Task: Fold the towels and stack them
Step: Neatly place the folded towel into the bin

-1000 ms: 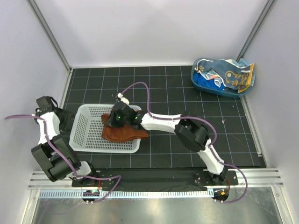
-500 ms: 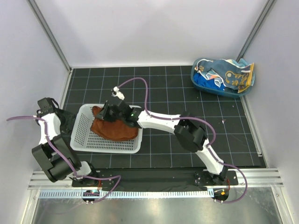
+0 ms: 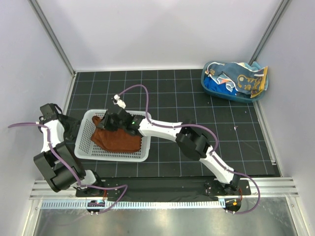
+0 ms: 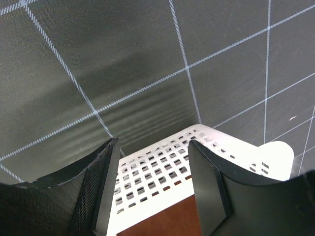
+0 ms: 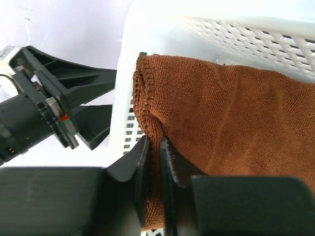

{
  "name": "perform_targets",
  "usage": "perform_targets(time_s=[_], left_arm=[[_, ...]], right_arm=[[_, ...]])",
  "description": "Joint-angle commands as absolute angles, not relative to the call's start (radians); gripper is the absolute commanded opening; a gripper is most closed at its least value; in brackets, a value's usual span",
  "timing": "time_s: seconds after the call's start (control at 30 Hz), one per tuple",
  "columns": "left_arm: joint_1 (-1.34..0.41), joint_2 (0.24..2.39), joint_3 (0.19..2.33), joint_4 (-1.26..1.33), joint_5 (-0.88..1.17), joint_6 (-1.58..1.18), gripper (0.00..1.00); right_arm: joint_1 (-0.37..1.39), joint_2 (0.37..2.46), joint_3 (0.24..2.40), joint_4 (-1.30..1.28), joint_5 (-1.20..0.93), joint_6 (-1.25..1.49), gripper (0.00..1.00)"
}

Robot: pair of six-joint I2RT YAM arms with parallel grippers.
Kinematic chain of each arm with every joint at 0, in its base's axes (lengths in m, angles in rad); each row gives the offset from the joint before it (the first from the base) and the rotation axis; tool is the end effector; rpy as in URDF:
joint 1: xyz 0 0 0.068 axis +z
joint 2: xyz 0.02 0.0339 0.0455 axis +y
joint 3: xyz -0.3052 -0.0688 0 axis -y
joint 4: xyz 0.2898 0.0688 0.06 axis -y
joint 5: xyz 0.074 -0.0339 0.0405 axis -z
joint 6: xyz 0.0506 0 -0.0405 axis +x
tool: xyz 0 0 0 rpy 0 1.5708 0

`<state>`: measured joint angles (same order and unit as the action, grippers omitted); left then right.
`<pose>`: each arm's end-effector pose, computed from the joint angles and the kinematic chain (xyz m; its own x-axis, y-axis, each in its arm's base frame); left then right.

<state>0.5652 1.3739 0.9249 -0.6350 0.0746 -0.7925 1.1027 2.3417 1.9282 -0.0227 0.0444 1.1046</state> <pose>0.2601 0.1605 0.2311 -0.1646 -0.9453 -0.2815 -0.8858 0.2673 -0.3794 0.2885 0.5657 0.2183 -0.8659 0.2652 -0.4242 -0.2223 0.5556 0.8012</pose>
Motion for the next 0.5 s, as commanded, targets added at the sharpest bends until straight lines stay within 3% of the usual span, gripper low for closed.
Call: perform_targets(time_s=[0.0,0.07,0.23,0.47], left_arm=[[0.566,1.362,0.922,-0.603,0.103,-0.784,0.62],[0.568,1.364,0.923,-0.603,0.104,-0.782,0.62],[0.566,1.358,0.931,-0.601,0.101,-0.781,0.62],[0.566,1.325,0.959,-0.603,0.08,-0.772,0.64]], right_arm=[[1.111,2.358,2.008,-0.026,0.028,1.094,0.25],[1.112,2.362,2.013,-0.025,0.025,1.077,0.41],[1.115,2.358,2.025,-0.028,0.014,1.04,0.61],[1.112,2.303,2.037,-0.061,0.015,0.97,0.63]])
